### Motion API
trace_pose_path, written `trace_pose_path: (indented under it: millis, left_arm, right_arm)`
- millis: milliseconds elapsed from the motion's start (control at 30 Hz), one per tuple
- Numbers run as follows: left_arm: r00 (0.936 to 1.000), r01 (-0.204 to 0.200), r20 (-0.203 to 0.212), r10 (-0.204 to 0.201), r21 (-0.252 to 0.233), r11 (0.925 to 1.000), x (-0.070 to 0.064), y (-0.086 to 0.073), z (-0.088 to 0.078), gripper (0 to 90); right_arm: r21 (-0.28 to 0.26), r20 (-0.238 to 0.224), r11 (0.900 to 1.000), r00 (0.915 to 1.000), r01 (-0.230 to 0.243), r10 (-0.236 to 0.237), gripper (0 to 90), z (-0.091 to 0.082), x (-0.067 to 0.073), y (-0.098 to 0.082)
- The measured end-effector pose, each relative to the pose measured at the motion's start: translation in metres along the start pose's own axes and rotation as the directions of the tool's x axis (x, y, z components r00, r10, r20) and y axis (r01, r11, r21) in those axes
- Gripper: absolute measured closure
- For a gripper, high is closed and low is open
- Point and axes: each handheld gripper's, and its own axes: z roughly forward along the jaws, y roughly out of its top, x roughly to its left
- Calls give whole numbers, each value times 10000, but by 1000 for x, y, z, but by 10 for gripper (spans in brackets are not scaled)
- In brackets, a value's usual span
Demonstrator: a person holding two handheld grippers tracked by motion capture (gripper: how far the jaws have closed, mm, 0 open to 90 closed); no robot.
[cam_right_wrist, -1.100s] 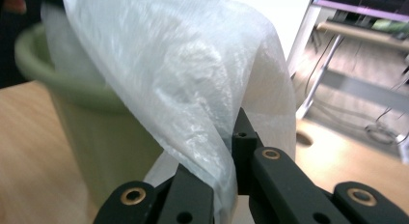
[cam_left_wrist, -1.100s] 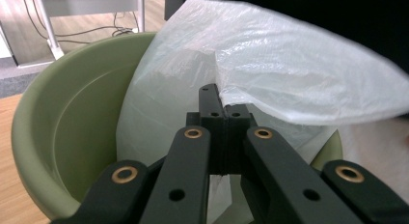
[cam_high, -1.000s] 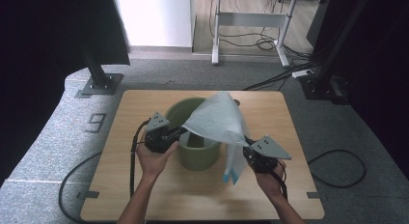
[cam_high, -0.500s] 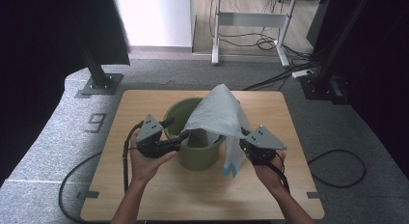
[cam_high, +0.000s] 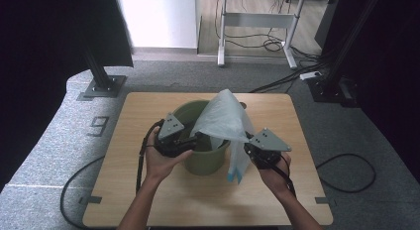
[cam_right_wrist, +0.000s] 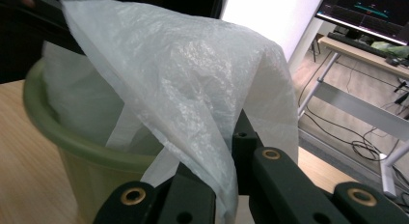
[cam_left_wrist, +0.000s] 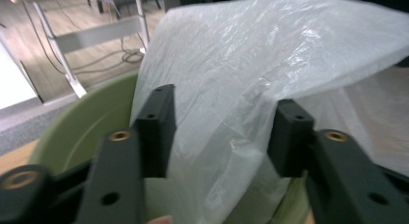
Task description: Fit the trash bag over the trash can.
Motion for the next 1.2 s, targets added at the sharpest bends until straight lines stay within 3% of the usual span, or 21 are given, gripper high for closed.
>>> trace_pose_path:
  millis: [133, 233, 300, 400, 500, 600, 700, 767, 833, 900, 933, 1033, 1200]
  left_arm:
    - [9998, -124, 137, 125, -113, 9999, -6, -2, 2, 499]
    - [9999, -48, 163, 52, -267, 9996, -8, -3, -1, 422]
    - [9997, 81, 240, -74, -292, 9995, -8, -5, -2, 422]
    - [9993, 65, 369, -59, -160, 9999, -7, -8, 2, 538]
    - [9973, 270, 692, -264, -79, 9996, -4, -9, 6, 728]
    - [9971, 351, 676, -348, -23, 9994, 0, -11, 5, 857]
    - [9962, 587, 650, -584, -32, 9983, 10, -17, -2, 894]
    - [9965, 709, 445, -710, 44, 9975, 16, -22, -6, 894]
    - [9952, 957, 192, -959, 137, 9953, 25, -28, -11, 895]
    - [9930, 1178, -138, -1176, 174, 9929, 34, -33, -16, 895]
    - [9920, 1248, -224, -1244, 184, 9920, 37, -34, -17, 895]
    - [9876, 1477, -560, -1465, 177, 9889, 49, -37, -24, 894]
    - [9755, 2049, -829, -2038, 51, 9788, 64, -46, -31, 893]
  right_arm:
    - [-68, -113, 10000, 9999, 3, -4, 886, -2, 2, 1]
    - [-58, -122, 10000, 9999, -54, 53, 886, -1, -1, 2]
    - [-19, -144, 9999, 9998, -137, 137, 886, 0, -2, 1]
    - [23, -197, 10000, 9998, -89, 90, 886, 2, 1, 1]
    - [-10, -312, 10000, 9995, -79, 79, 885, 2, 5, 0]
    - [-16, -536, 9997, 9983, -251, 250, 879, 2, 6, -3]
    - [-111, -1089, 9981, 9923, -604, 588, 822, -2, 9, -8]
    - [-67, -1687, 9976, 9834, -685, 664, 720, -5, 16, -14]
    - [-206, -2153, 9988, 9757, -453, 398, 587, -9, 25, -19]
    - [-535, -2512, 9975, 9674, -465, 316, 510, -17, 29, -22]
    - [-669, -2546, 9961, 9663, -567, 379, 472, -21, 28, -22]
    - [-896, -2009, 9908, 9762, -1018, 821, 377, -32, 22, -25]
    - [-841, -1534, 9775, 9718, -1936, 1792, 363, -43, -1, -40]
